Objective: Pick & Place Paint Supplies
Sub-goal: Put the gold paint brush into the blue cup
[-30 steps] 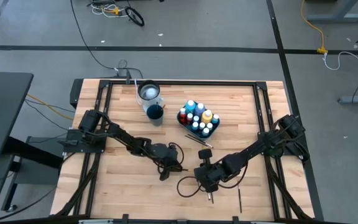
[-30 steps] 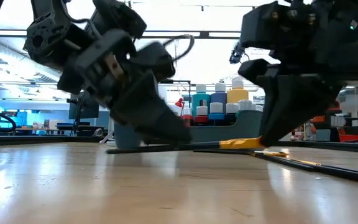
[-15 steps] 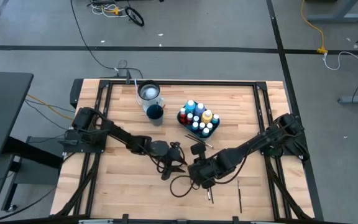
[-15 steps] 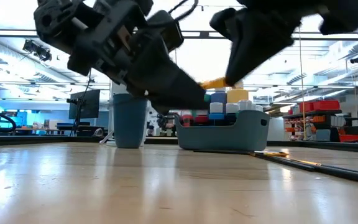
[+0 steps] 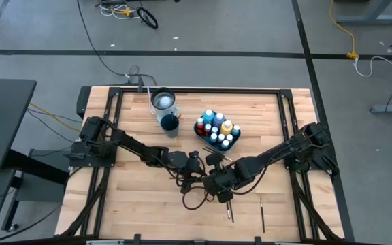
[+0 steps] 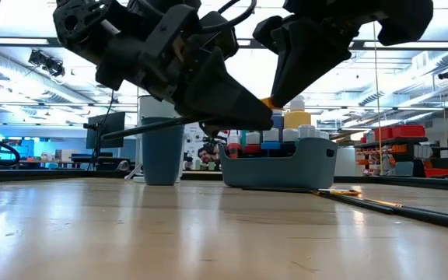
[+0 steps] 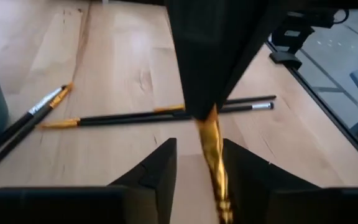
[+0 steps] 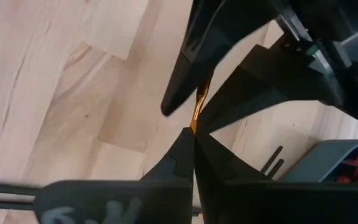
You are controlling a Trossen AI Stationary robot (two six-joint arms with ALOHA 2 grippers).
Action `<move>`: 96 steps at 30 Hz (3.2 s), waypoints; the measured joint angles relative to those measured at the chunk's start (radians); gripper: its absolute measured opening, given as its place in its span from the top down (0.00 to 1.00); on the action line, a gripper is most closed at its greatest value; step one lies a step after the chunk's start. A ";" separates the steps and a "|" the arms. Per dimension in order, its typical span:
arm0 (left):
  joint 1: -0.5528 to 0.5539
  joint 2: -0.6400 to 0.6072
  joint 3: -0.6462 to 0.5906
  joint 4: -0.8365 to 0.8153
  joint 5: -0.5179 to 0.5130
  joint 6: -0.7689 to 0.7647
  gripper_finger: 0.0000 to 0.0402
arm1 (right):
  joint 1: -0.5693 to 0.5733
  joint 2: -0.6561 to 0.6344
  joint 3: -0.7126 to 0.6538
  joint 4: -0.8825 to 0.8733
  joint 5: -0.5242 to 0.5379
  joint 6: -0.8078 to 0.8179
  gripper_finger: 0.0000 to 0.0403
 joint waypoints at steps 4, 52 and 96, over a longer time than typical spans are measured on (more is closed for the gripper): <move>0.002 0.000 0.023 -0.027 0.022 -0.001 0.73 | -0.008 0.000 0.000 -0.004 -0.016 0.001 1.00; -0.027 -0.171 0.208 -0.534 -0.079 0.012 0.95 | 0.016 -0.116 0.060 0.008 0.057 0.142 0.79; 0.354 -0.310 -0.464 0.951 -0.299 0.522 0.95 | -0.117 -0.524 -0.818 1.211 -0.025 0.026 0.74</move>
